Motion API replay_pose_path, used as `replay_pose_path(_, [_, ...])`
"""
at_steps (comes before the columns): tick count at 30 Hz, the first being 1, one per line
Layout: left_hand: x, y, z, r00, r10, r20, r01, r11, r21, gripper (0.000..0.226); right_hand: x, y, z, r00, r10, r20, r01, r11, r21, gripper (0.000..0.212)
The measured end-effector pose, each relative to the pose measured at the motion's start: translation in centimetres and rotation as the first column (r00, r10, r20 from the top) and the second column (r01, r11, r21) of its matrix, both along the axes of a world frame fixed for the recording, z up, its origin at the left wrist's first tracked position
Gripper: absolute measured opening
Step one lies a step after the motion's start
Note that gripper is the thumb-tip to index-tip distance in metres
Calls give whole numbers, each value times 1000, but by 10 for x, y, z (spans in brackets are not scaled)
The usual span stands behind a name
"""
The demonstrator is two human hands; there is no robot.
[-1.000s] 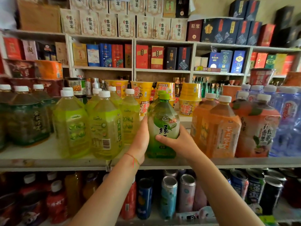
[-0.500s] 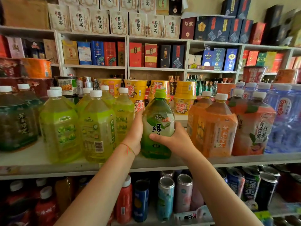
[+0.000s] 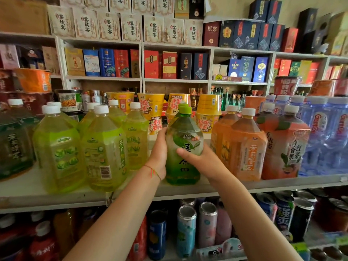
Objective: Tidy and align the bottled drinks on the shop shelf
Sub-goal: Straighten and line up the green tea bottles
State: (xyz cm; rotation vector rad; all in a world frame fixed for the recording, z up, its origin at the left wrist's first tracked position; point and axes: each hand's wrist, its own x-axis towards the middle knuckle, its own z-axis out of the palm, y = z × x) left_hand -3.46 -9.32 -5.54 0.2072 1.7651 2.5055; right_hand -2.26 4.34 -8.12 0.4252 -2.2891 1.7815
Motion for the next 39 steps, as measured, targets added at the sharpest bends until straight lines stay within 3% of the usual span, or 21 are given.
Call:
replay_pose_path(5, [8, 10, 0, 1000, -23, 1, 23, 1000, 20, 64, 7, 3, -1, 999, -32, 7, 32, 997, -76, 99])
replay_pose_path(9, [18, 22, 0, 1000, -24, 1, 24, 1000, 7, 64, 16, 7, 1, 999, -38, 7, 39, 985, -168, 70])
replay_pose_path(14, [32, 36, -1, 1000, 11, -2, -11, 1000, 14, 62, 24, 15, 2, 997, -64, 41, 72, 972, -222, 97])
replay_pose_path(22, [41, 46, 2, 999, 38, -33, -36, 998, 43, 57, 27, 20, 4, 995, -53, 88, 73, 969, -235, 75])
replay_pose_path(27, [41, 49, -2, 994, 97, -44, -96, 995, 22, 59, 25, 23, 1, 995, -71, 67, 83, 978, -191, 106])
replay_pose_path(30, [42, 51, -5, 990, 121, -66, -121, 993, 6, 60, 30, 25, 2, 996, -75, 39, 81, 982, -171, 100])
replay_pose_path(33, [40, 50, -11, 986, 156, -62, -158, 987, -17, 59, 39, 22, 1, 994, -103, -31, 96, 980, -175, 79])
replay_pose_path(36, [42, 46, -16, 970, 233, -61, -237, 969, -64, 55, 47, 19, -5, 964, -181, -194, 162, 981, -111, 76])
replay_pose_path(38, [47, 43, -18, 918, 377, -126, -390, 916, -100, 42, 51, 16, -6, 876, -251, -411, 264, 964, -27, 79])
replay_pose_path(39, [52, 41, -18, 865, 461, -200, -489, 863, -124, 34, 51, 14, -6, 784, -280, -555, 333, 943, -5, 78])
